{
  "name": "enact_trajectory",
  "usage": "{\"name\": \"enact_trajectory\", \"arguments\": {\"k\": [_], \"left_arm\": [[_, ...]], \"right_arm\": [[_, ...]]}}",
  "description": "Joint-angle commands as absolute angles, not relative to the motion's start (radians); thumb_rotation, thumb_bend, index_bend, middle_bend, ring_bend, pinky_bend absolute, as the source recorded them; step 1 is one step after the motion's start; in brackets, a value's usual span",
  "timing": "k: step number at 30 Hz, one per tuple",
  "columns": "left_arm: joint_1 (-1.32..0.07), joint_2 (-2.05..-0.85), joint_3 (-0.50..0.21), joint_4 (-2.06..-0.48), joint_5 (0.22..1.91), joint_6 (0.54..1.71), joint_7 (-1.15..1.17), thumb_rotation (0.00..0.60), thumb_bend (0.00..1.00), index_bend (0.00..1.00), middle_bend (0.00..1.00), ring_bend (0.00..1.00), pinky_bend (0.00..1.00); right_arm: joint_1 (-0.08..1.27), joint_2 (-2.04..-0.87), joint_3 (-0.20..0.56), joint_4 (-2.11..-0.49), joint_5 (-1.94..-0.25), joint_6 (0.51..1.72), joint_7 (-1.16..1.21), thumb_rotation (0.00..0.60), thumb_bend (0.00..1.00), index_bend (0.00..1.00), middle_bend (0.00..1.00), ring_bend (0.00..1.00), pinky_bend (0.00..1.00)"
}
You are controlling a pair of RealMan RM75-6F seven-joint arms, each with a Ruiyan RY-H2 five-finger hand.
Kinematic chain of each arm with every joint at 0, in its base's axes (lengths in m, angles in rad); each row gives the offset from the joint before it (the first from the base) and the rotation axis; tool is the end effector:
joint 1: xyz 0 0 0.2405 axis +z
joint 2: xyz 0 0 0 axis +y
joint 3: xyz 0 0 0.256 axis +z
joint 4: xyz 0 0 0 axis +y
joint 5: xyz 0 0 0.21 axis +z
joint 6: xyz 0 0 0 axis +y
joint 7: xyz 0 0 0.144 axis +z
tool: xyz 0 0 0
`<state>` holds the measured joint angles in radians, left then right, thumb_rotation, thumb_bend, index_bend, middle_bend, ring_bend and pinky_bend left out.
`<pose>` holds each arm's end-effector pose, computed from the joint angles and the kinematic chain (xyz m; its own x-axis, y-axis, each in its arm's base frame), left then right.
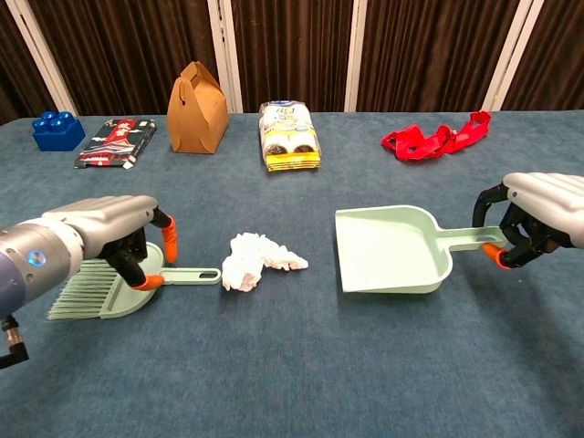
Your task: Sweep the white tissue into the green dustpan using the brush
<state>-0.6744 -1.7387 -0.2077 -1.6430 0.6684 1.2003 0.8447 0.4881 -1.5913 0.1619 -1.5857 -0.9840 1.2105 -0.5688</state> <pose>-0.1459 0.2919 -0.0593 0.4430 0.3995 0.8026 0.8911 -0.0981 -0.4430 -0.2124 -0.2860 -0.0065 0.4173 -0.2434 0.8756 -0.9068 -0.0471 0.4190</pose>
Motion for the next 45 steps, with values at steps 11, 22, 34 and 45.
{"name": "enact_trajectory", "arguments": {"k": [11,22,34,45], "left_arm": [[-0.7,-1.788,-0.204,-1.587,0.628,1.215,0.844,0.6,0.45,0.46,1.0,1.0,1.0],[-0.694,-1.799,-0.207,-1.572,0.654,1.227,0.788,0.6,0.54,0.75,1.0,1.0,1.0],[-0.677,-1.767,-0.235,-1.666,0.761,1.249,0.675,0.6,0.58,0.78,1.0,1.0,1.0],[-0.685,-1.752,-0.273,-1.742,0.786,1.27,0.641,0.6,0.58,0.79,1.0,1.0,1.0]], "right_arm": [[0.5,-1.593,0.17,-1.571,-0.973,1.194,-0.567,0.6,0.51,0.54,0.85,0.84,0.8],[0.501,-1.595,0.165,-1.564,-0.965,1.191,-0.571,0.6,0.51,0.54,0.85,0.84,0.8],[0.511,-1.606,0.161,-1.557,-0.974,1.213,-0.608,0.6,0.51,0.54,0.85,0.84,0.8],[0.524,-1.629,0.137,-1.528,-1.057,1.27,-0.696,0.6,0.51,0.54,0.85,0.84,0.8]]}}
